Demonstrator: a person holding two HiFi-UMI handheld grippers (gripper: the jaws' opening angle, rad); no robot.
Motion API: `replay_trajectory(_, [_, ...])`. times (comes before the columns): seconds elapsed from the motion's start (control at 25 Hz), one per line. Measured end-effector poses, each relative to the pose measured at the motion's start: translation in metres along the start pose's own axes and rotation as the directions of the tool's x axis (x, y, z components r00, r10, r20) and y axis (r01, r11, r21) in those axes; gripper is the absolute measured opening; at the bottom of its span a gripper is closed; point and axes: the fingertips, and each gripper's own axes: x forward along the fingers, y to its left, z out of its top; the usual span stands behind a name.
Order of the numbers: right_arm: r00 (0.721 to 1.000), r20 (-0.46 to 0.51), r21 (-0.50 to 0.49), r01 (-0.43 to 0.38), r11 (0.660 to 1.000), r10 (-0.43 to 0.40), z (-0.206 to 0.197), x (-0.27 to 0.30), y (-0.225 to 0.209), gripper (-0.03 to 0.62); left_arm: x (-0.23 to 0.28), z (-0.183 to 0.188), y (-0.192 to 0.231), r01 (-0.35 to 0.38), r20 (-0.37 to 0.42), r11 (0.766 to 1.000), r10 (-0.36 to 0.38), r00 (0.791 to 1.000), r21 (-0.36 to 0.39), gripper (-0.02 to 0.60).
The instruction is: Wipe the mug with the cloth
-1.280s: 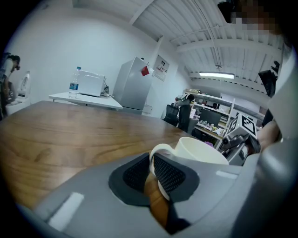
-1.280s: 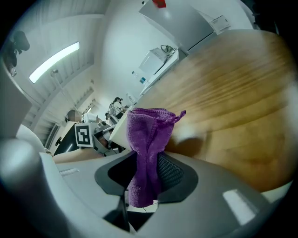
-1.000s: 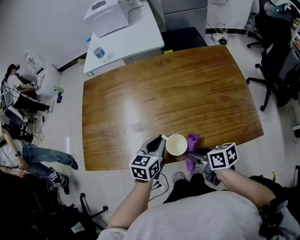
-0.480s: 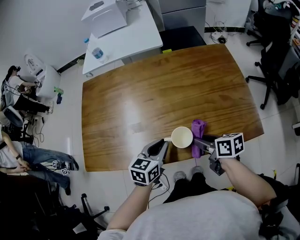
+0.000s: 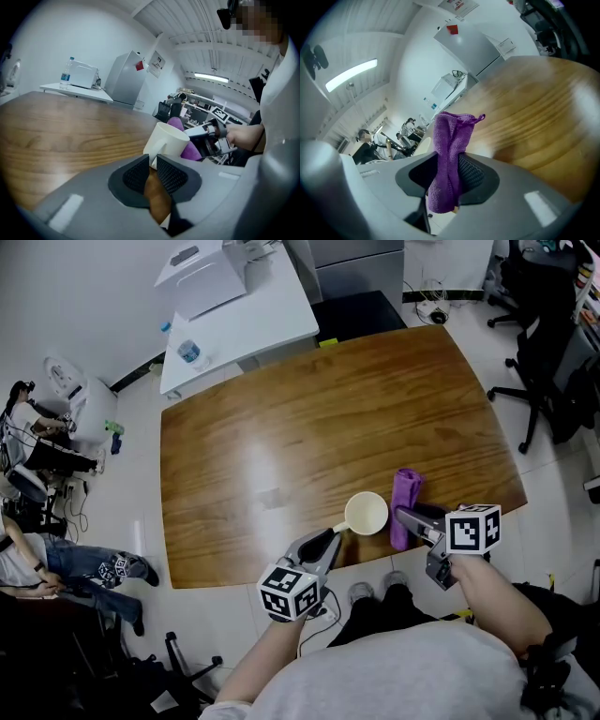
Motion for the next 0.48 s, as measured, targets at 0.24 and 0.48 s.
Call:
replay_trajectory(0.24, [0.995, 0.035, 0.063, -0.099, 0.993, 0.097, -0.001, -0.009, 0.027, 0.135, -0.001, -0.002, -0.002, 0.034, -0.007, 0.999, -0.034, 0.999, 0.004, 0.046])
replay_trajectory(0.48, [0.999, -0.012, 0.073, -0.044, 0.996, 0.045, -0.017, 0.012, -0.003, 0.135, 0.000, -0.001, -0.004, 0.045, -0.011, 0.999, -0.045, 0.999, 0.005, 0.048])
